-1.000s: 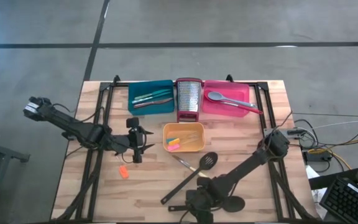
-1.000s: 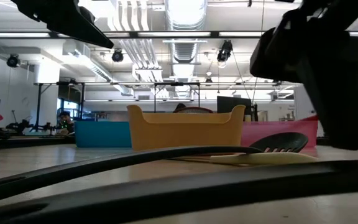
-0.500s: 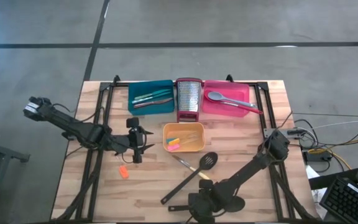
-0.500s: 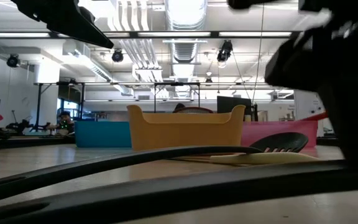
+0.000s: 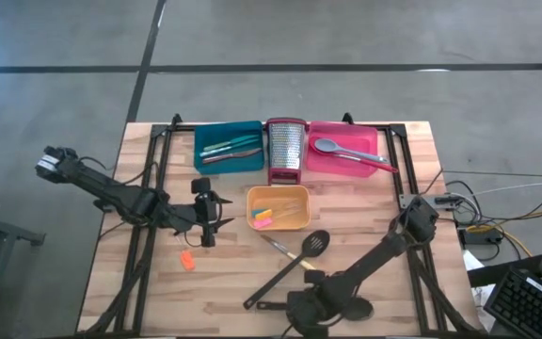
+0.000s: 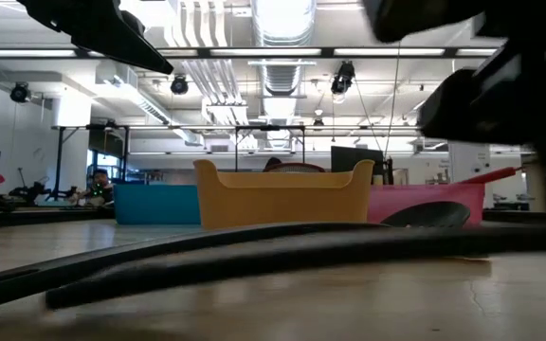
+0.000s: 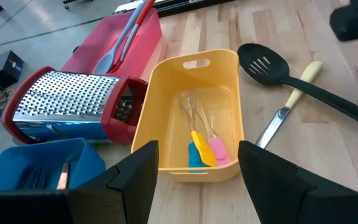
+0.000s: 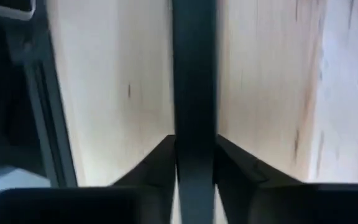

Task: Pick & Place Kitchen Items
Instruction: Put the black serving spoon into the pink bin

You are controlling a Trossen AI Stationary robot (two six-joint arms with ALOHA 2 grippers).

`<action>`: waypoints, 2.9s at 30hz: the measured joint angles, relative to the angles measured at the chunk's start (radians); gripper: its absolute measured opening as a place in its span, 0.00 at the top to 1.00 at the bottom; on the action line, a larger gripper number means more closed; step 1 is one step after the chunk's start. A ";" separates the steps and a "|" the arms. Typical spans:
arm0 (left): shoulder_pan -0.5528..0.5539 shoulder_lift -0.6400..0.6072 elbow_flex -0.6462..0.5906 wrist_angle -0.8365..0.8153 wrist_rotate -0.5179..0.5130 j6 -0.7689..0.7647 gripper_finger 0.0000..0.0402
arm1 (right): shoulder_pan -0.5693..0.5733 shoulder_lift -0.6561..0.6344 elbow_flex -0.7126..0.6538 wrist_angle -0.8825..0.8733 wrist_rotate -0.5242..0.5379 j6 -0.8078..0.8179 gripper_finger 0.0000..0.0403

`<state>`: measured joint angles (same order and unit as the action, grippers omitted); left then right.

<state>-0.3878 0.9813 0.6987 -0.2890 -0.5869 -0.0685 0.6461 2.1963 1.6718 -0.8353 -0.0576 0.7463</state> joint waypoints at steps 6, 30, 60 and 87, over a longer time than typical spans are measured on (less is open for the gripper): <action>0.000 0.000 0.000 0.000 0.000 -0.012 0.44 | 0.004 -0.049 0.000 -0.197 0.021 0.063 0.85; 0.002 0.043 -0.065 0.499 0.013 0.378 0.44 | 0.191 -0.524 -0.069 -0.299 0.984 -0.083 0.85; 0.155 0.408 0.101 1.176 0.861 0.660 0.44 | 0.002 -0.527 -0.121 0.061 0.851 -0.626 0.85; 0.147 0.355 0.180 0.909 1.207 0.690 0.44 | -0.172 -0.613 -0.282 0.418 0.117 -0.842 0.85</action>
<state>-0.2411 1.3361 0.8787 0.6203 0.6199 0.6218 0.4738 1.5837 1.3900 -0.4170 0.0589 -0.0957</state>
